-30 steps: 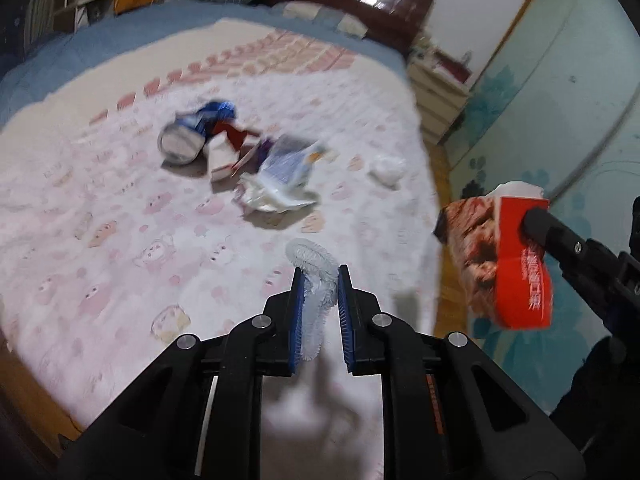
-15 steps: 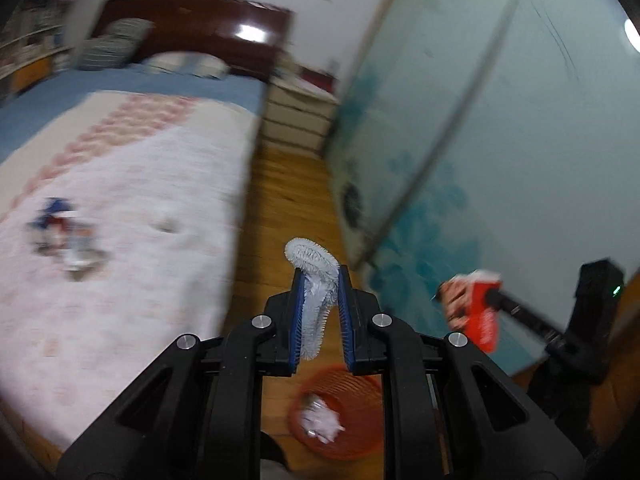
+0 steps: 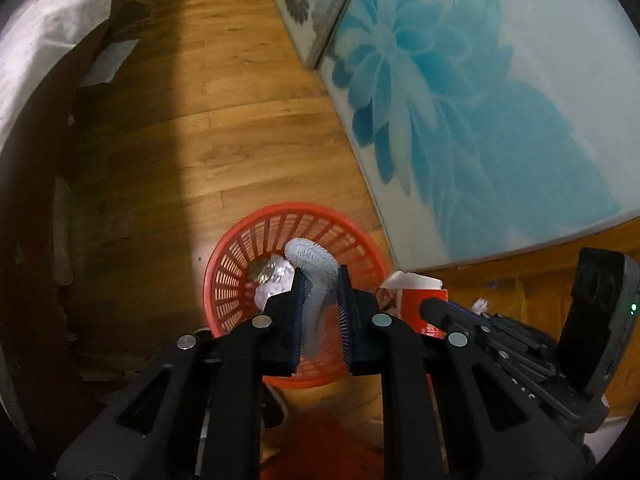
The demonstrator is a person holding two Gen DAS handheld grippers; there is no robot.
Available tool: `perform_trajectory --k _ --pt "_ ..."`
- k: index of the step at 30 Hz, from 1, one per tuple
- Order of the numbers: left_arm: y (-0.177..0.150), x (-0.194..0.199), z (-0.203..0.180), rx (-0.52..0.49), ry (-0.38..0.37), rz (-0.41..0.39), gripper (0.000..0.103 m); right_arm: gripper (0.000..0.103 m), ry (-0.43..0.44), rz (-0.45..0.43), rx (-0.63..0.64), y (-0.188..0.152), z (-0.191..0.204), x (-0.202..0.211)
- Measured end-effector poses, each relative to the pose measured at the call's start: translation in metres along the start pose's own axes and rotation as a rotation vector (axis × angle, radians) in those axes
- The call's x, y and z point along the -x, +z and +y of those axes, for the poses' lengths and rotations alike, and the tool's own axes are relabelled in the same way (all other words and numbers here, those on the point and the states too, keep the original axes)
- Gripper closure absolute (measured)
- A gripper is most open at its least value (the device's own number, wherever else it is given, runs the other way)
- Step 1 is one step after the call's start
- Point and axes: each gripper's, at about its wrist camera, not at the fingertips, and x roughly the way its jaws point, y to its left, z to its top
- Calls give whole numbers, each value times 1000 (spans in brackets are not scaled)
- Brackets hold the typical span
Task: Collect trash
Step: 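Carry both items to the red basket and release them inside, then grasp the white tissue with the right gripper while the left grasps the clear wrapper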
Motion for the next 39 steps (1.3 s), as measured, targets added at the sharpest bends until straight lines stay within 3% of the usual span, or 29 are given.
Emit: perform_trajectory --k 10,12,14,15,16,17,26,31,34,39 --pt "-2 -6 -11 -22 30 13 87 96 -21 16 18 1 -2 -16" --pt "-2 -2 -16 -35 42 2 80 94 -23 0 23 1 -1 -13" --pt "0 0 -18 -39 56 -15 68 81 -48 -3 31 1 -2 -11" --pt "0 1 -17 -36 59 -21 54 69 -54 -11 24 1 -5 -8" --pt "0 2 -16 -28 66 -26 47 52 -54 -22 16 2 -7 -5" --pt "0 3 -15 -22 72 -29 42 49 -56 -32 8 3 -9 -2" --pt "3 24 -2 24 80 -71 42 49 -61 -93 -7 15 -8 27" --pt "2 74 7 33 68 -184 42 45 -38 -117 30 22 13 42" --pt "-3 128 25 51 80 -314 42 42 -28 -134 100 29 47 52" --pt "-28 223 96 138 175 -537 28 42 5 -150 262 49 128 54"
